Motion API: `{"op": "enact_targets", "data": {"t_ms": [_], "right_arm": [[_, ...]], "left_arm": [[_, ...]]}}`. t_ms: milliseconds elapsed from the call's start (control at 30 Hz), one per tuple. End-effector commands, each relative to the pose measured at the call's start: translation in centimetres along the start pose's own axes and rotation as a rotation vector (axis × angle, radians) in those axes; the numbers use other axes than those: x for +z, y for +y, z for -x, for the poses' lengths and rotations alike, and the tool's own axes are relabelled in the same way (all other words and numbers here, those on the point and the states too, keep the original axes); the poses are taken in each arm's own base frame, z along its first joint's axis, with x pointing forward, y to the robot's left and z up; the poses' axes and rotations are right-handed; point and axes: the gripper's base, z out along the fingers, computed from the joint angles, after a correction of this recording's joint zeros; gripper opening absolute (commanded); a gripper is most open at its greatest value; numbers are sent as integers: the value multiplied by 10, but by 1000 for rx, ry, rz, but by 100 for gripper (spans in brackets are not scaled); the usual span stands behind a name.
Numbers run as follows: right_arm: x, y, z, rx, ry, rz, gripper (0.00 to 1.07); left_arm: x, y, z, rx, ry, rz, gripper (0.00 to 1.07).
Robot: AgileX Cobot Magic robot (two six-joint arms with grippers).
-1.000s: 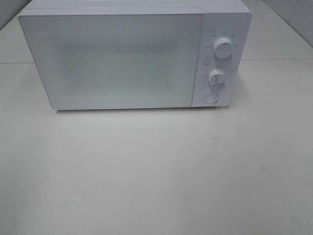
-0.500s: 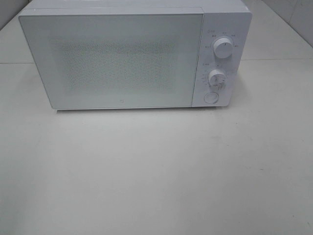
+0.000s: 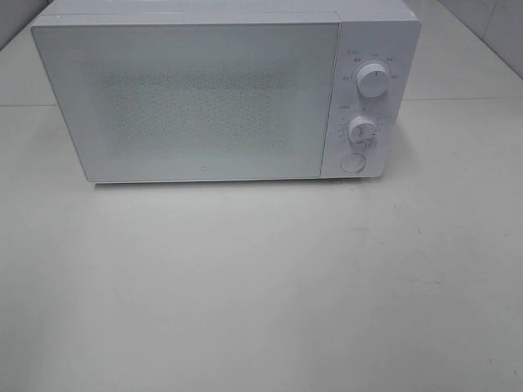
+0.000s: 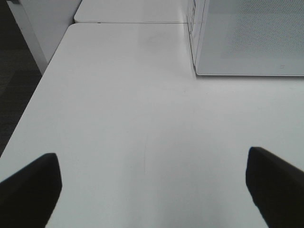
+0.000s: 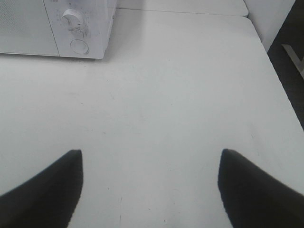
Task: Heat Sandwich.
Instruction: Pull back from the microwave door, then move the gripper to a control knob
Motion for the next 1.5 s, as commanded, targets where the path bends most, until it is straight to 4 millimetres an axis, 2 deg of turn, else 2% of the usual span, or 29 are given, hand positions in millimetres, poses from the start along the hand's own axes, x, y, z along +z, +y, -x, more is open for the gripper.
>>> {"op": "enact_targets", "data": {"t_ms": [33,967,1233,1500], "right_arm": [[-2,0,-2,15,-29,-5,76],[-3,0,-2,17,-33,-4,76],[-10,-1,12,27,-101,-4,76],[8,0,31,21,-61,1,76]], "left_arm": [[-3,0,-2,-2,-31,-3,102],[-3,0,-2,-2,-31,-3,102],[-3,0,-2,-2,-31,-3,102],[-3,0,-2,-2,-31,-3,102]]}}
